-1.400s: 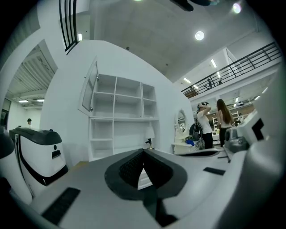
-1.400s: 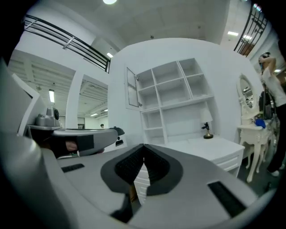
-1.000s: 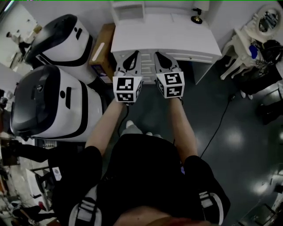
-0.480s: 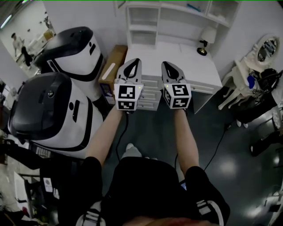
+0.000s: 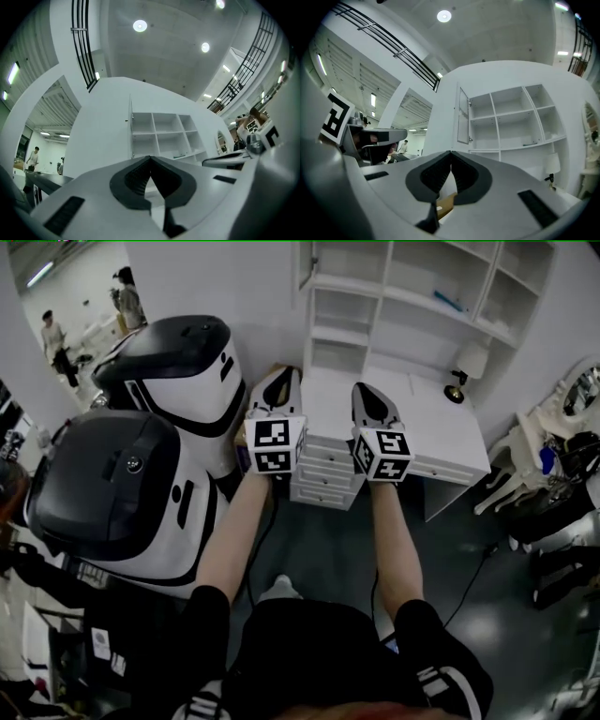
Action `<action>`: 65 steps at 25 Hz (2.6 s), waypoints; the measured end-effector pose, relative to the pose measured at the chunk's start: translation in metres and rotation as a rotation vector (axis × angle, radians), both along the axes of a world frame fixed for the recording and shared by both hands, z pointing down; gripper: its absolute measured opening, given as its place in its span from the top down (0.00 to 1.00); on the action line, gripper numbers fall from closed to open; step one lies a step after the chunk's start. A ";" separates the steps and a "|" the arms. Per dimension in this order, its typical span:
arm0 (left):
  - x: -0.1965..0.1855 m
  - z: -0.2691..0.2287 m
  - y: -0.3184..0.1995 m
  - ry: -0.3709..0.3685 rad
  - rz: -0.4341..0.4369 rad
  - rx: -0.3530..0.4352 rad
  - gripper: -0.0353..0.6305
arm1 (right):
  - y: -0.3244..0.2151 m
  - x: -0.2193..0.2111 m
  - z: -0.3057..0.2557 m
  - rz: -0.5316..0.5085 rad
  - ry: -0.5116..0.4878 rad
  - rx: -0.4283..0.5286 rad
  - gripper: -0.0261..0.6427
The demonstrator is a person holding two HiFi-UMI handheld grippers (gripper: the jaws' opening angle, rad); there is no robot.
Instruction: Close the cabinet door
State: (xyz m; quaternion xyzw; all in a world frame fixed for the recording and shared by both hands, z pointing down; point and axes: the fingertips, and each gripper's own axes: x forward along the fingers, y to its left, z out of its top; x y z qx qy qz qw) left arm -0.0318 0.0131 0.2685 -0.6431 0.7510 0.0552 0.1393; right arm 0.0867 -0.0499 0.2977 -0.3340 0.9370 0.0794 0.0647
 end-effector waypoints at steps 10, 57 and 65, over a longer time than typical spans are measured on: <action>-0.078 -0.013 -0.049 -0.018 0.065 0.030 0.93 | -0.037 -0.081 -0.022 0.000 0.032 0.047 0.93; -0.227 -0.090 -0.237 -0.094 0.241 0.185 0.93 | -0.188 -0.260 -0.113 0.039 -0.052 0.307 0.81; -0.217 -0.151 -0.269 -0.207 0.318 0.258 0.93 | -0.188 -0.275 -0.150 0.035 -0.069 0.512 0.79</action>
